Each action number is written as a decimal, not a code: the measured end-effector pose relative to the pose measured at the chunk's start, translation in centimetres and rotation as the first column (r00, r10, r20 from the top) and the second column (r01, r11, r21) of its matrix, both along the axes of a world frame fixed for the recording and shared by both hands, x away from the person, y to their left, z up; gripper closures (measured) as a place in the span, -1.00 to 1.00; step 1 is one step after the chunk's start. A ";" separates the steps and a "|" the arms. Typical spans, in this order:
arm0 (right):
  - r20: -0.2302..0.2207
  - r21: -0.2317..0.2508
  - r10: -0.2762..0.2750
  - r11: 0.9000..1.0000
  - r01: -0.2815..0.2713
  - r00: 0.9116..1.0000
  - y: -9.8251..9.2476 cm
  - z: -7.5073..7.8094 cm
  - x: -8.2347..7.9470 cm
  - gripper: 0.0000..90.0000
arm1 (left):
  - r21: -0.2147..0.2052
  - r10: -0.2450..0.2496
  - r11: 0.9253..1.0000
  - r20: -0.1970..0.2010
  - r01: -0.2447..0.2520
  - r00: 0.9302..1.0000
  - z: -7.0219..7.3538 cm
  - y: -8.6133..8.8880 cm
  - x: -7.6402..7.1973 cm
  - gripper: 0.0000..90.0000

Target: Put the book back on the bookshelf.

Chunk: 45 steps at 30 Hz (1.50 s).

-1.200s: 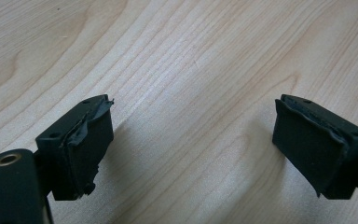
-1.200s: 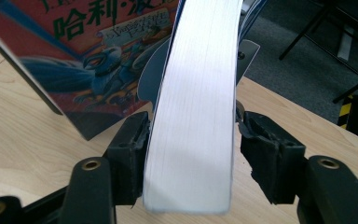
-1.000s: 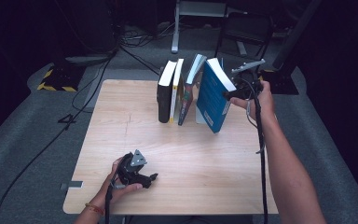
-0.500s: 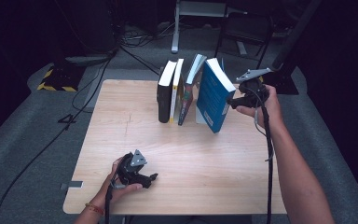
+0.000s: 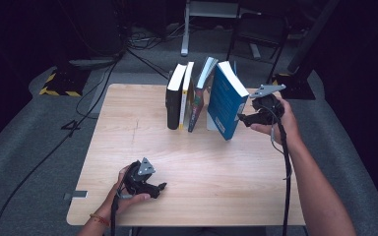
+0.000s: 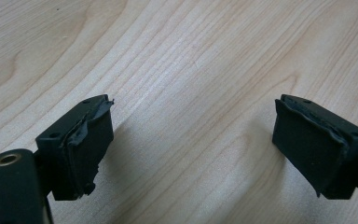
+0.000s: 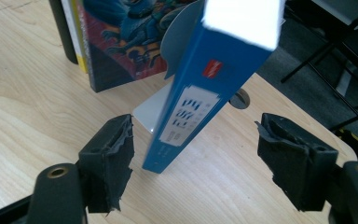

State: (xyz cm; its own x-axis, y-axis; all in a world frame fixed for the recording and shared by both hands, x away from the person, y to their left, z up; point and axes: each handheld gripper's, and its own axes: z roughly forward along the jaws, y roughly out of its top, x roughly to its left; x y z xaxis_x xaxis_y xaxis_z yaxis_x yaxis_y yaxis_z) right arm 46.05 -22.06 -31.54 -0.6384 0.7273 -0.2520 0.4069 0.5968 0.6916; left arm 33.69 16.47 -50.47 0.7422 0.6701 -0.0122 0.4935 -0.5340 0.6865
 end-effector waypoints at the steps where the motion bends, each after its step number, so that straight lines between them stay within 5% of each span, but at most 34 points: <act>1: -0.002 -0.002 0.000 1.000 0.000 1.000 0.0 -0.2 -0.1 -0.39 | 0.000 0.000 1.000 -0.001 0.000 1.000 0.0 0.0 0.0 -0.73; 7: -0.007 -0.056 0.016 0.998 -0.016 1.000 -0.5 -1.5 -1.3 -0.38 | 0.000 0.000 1.000 -0.004 0.000 1.000 0.0 0.0 0.0 -0.73; 20: -0.015 -0.065 0.046 0.997 -0.047 0.999 -1.6 -4.3 -3.2 -0.40 | 0.001 -0.005 1.000 -0.001 0.005 1.000 0.0 0.0 0.1 -0.73; 25: -0.027 -0.117 0.043 0.992 -0.046 0.999 -1.9 -5.8 -4.2 -0.39 | 0.000 -0.005 1.000 -0.003 0.005 1.000 0.0 -0.1 0.1 -0.73; 40: -0.025 -0.077 0.034 0.996 -0.036 0.999 -4.3 -9.9 -6.6 -0.37 | 0.000 -0.002 1.000 -0.001 0.002 1.000 0.0 -0.1 0.0 -0.73; 45: -0.035 -0.097 0.018 0.995 -0.022 0.999 -5.4 -11.2 -7.3 -0.38 | 0.001 -0.001 1.000 -0.002 0.001 1.000 0.0 -0.1 0.0 -0.73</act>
